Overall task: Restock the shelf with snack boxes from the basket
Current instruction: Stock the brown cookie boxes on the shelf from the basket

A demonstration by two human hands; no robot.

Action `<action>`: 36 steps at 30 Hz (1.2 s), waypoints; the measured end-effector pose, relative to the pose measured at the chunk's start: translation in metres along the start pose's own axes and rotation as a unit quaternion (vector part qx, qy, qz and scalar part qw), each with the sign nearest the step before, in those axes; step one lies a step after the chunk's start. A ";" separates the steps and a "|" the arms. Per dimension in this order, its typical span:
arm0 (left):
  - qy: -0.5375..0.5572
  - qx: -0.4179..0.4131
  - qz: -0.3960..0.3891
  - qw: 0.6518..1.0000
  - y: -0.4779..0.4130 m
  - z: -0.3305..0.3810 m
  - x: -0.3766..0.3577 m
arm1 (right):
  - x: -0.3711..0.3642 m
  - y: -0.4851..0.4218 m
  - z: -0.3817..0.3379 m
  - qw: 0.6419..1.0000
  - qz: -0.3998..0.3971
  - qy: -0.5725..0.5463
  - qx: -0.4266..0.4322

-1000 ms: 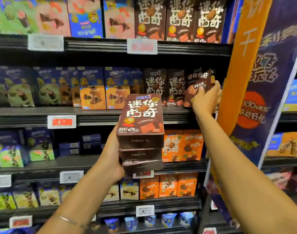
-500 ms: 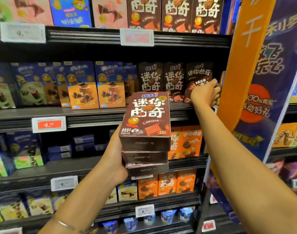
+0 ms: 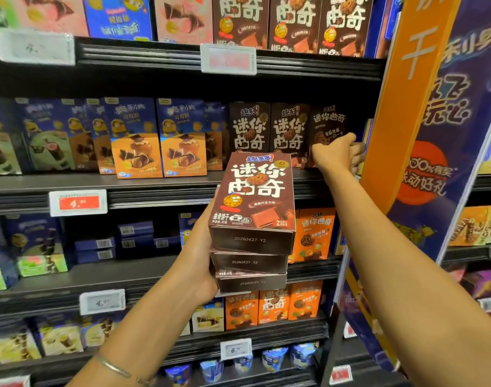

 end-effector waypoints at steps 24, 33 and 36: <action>-0.005 -0.090 0.103 0.991 0.019 0.018 0.003 | 0.060 0.177 -0.056 0.899 -0.273 -0.330 0.090; -0.076 -0.160 0.137 0.975 0.039 0.031 -0.005 | 0.069 0.204 -0.070 0.901 -0.321 -0.257 0.137; -0.123 -0.220 0.154 0.955 0.041 0.055 -0.006 | 0.070 0.193 -0.079 0.894 -0.306 -0.275 0.180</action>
Point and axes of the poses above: each hand's wrist, its own y-axis away from the middle knuckle, its own x-axis out of the back of the hand, z = x × y, the point moved 6 cm from there along -y, towards the middle knuckle, and after that the axes turned 8 degrees about x, right-handed, at the moved point
